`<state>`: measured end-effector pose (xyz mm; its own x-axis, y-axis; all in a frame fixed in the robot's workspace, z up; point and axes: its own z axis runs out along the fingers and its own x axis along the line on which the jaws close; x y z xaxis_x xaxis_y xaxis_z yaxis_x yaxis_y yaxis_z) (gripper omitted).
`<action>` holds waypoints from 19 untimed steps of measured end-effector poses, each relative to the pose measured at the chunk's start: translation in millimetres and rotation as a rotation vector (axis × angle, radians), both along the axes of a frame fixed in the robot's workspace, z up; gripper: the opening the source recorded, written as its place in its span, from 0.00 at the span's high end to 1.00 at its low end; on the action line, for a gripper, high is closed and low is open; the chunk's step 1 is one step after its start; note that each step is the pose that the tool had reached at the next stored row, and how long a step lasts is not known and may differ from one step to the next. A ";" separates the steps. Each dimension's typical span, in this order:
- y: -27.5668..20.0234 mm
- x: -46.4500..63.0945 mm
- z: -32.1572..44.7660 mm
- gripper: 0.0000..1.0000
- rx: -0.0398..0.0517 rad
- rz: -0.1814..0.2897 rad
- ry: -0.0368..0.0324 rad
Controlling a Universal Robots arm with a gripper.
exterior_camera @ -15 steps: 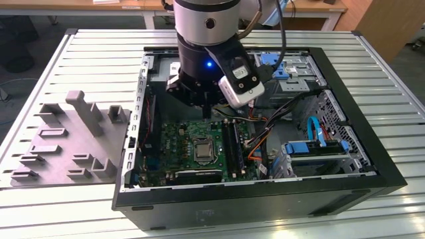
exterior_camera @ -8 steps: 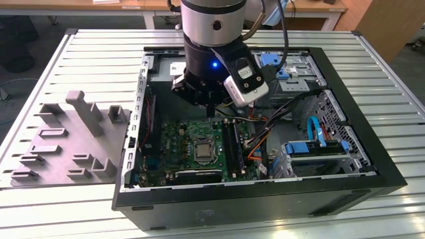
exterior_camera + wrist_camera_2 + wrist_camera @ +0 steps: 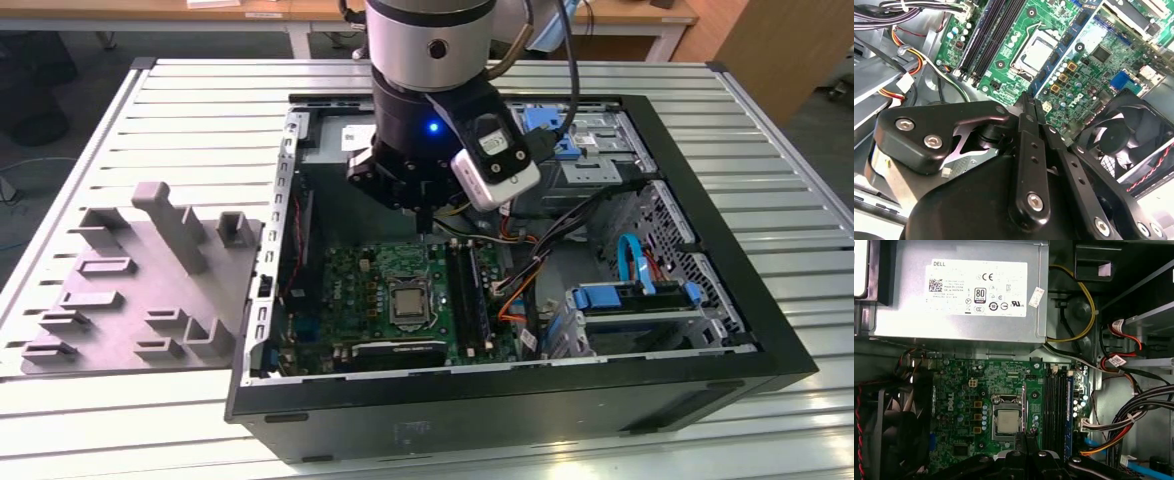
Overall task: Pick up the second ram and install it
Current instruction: 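Insert the second ram into the second slot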
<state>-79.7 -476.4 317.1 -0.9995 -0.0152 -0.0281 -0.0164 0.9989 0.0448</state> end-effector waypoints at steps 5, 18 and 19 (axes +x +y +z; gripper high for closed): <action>0.1 4.6 -2.1 0.88 0.0003 0.000 -0.0002; 0.2 17.7 -13.8 0.88 0.0001 0.000 0.0002; 0.3 18.2 -14.6 0.88 0.0001 0.000 0.0001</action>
<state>-61.5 -476.1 302.5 -0.9995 -0.0152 -0.0280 -0.0164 0.9989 0.0449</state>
